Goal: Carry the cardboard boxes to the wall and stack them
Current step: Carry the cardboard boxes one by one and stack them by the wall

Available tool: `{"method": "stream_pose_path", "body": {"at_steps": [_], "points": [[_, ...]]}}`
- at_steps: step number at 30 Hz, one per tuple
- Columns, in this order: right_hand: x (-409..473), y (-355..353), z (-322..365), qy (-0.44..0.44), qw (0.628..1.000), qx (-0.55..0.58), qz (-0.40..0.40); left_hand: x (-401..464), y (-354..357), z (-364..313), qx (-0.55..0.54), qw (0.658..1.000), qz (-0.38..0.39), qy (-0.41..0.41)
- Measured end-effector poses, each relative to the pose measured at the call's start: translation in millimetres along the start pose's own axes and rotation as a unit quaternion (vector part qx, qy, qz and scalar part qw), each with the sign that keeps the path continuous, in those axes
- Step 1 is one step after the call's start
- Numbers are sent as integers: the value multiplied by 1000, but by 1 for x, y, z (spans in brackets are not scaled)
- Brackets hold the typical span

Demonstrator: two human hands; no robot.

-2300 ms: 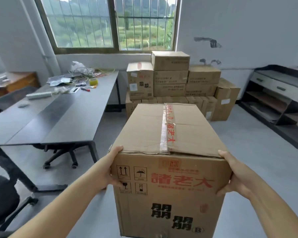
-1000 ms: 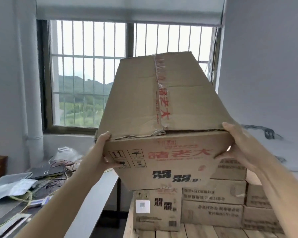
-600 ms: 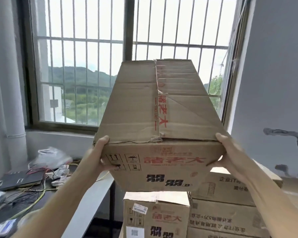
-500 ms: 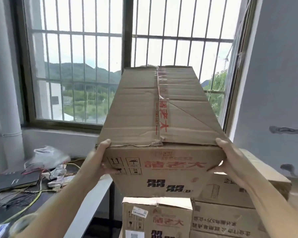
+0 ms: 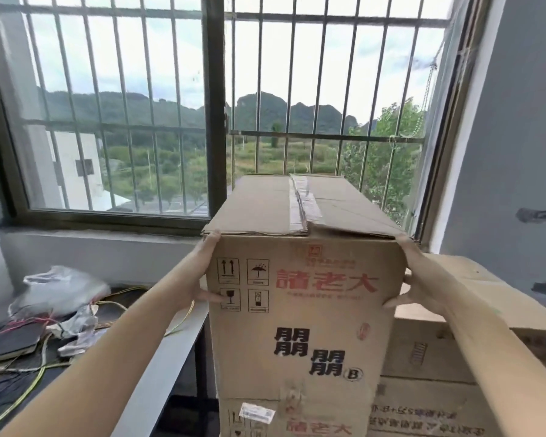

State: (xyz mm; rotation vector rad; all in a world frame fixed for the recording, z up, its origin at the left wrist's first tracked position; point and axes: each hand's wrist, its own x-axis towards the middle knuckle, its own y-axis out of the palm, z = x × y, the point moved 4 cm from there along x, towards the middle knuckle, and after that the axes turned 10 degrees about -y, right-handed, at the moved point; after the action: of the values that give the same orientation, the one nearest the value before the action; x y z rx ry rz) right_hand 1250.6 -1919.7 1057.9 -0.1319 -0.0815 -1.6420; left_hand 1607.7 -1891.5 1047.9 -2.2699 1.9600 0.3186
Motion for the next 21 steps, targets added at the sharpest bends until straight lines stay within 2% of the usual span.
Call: {"method": "stream_pose_path", "body": {"at_steps": [3, 8, 15, 21], "points": [[14, 5, -20, 0, 998, -63, -25, 24, 3, 8, 52, 998, -35, 30], [16, 4, -50, -85, 982, -159, -57, 48, -2, 40, 76, 989, -61, 108], [33, 12, -50, -113, 974, -178, -86, 65, 6, 16, 44, 993, -26, 104], [31, 12, -57, -105, 973, -179, -98, 66, 5, 43, 77, 992, -39, 97]]}}
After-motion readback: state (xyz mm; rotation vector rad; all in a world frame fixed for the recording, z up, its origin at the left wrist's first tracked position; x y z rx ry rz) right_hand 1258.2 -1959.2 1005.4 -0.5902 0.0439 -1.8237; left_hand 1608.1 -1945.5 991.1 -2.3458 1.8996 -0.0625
